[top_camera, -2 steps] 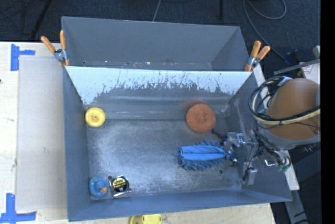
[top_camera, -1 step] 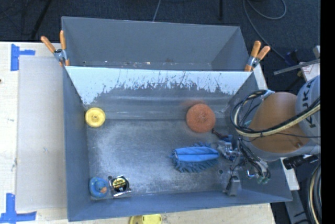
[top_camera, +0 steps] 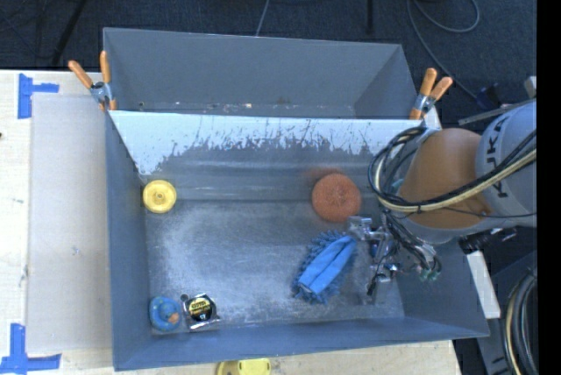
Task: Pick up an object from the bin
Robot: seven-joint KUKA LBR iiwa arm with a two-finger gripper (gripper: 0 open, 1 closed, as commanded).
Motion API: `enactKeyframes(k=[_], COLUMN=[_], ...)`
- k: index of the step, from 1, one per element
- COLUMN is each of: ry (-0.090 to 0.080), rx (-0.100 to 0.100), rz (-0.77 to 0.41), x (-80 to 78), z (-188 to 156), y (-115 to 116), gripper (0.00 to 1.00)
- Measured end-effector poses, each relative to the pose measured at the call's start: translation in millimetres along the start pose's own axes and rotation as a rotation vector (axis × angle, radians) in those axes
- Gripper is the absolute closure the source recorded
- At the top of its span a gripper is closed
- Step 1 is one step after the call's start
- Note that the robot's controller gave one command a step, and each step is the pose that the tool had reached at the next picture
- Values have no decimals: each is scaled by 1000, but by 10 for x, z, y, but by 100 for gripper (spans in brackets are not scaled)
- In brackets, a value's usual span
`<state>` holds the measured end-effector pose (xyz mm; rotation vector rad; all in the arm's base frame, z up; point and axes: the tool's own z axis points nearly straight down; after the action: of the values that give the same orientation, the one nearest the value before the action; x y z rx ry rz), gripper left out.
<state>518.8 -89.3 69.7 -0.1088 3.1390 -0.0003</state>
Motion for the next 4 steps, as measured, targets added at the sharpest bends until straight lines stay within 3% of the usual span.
enactKeyframes(k=[1,2,3,4], ry=[-3,1,1,8], rx=[-1,0,0,-3], rz=[90,89,88,77], x=[-162,-207,-207,-111], z=[-2,4,4,-378], y=[13,411,411,196], gripper=[0,100,100,100])
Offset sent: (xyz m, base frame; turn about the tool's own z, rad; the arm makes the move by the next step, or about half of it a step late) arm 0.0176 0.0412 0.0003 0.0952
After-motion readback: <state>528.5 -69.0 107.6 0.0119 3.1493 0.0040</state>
